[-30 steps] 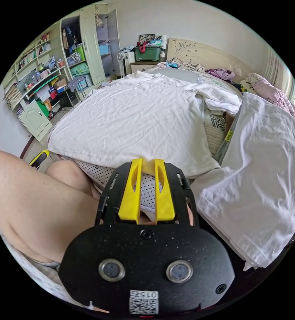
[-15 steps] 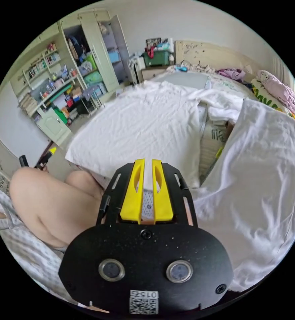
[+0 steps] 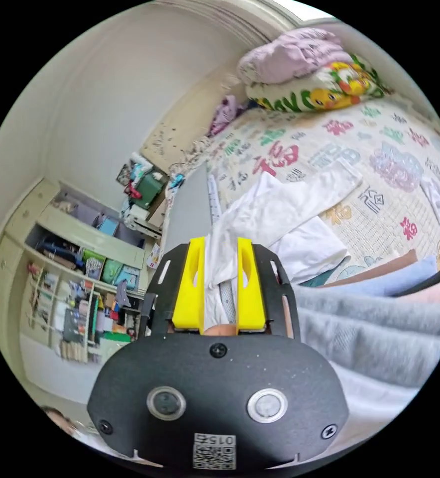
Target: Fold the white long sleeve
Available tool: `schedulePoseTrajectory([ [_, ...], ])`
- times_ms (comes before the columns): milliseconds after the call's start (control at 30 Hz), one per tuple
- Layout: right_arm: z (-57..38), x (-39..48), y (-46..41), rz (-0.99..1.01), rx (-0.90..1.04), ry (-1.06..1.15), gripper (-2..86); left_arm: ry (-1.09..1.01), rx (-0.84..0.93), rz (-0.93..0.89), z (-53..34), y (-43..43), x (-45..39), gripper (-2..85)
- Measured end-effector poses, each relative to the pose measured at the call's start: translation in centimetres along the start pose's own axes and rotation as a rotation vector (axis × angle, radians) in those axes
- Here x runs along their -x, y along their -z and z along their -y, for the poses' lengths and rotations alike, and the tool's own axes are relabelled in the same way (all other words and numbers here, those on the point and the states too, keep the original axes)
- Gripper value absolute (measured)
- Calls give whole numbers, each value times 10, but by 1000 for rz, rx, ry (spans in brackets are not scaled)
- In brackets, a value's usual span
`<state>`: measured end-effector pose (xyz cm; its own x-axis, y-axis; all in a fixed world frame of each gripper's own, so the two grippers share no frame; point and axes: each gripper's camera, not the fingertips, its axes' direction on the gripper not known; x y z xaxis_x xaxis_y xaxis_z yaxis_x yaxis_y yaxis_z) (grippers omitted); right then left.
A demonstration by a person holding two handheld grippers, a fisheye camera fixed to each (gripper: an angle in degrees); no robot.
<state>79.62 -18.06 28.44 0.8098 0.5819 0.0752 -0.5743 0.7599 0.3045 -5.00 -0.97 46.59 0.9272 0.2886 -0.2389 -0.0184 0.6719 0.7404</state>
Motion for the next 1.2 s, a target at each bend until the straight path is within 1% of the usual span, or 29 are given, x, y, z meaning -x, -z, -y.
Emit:
schedulePoseTrajectory([
  [67, 36, -25, -18, 6, 22, -91, 104, 15, 54, -2, -6, -17, 4, 44],
  [100, 54, -42, -28, 12, 15, -143, 106, 27, -3, 1, -12, -16, 5, 36],
  [167, 72, -69, -41, 5, -11, -224, 107, 54, -34, -11, -18, -17, 9, 29],
  [267, 82, -116, -60, -41, -56, -366, 112, 63, -37, -37, -19, -19, 14, 24],
  [333, 86, -150, -69, 3, -88, -483, 119, 66, -41, -39, -20, -21, 15, 20],
  [400, 91, -160, -71, 26, -126, -506, 119, 62, -48, -31, -21, -22, 15, 16],
  [500, 105, -157, -84, -63, -106, -478, 116, 60, -53, -17, -22, -23, 14, 12],
  [567, 108, -156, -96, -75, -87, -468, 103, 59, -56, -12, -23, -23, 15, 11],
  [700, 105, -149, -114, -95, -84, -437, 38, 58, -64, 5, -25, -23, 15, 8],
  [767, 97, -140, -112, -110, -143, -405, 20, 54, -67, 12, -26, -23, 16, 5],
  [867, 80, -108, -111, -116, -244, -274, 8, 65, -74, 10, -28, -22, 21, 2],
  [933, 62, -51, -104, -166, -352, -49, 3, 82, -77, -10, -29, -21, 27, 1],
  [967, 57, -31, -104, -184, -377, 29, 2, 86, -77, -15, -30, -21, 29, 1],
  [1000, 42, 15, -106, -193, -408, 214, 0, 92, -77, -20, -30, -20, 31, 1],
  [1033, 22, 65, -113, -146, -383, 413, -2, 95, -78, -23, -31, -19, 34, 1],
  [1067, 8, 91, -118, -102, -343, 517, -3, 96, -79, -24, -31, -19, 35, 2],
  [1133, -77, 182, -140, 48, -136, 885, -4, 97, -82, -28, -32, -17, 39, 5],
  [1167, -104, 200, -147, 66, -78, 964, -4, 99, -83, -32, -33, -17, 40, 7],
  [1200, -160, 226, -164, 80, 55, 1095, -3, 110, -85, -44, -33, -16, 44, 10],
])
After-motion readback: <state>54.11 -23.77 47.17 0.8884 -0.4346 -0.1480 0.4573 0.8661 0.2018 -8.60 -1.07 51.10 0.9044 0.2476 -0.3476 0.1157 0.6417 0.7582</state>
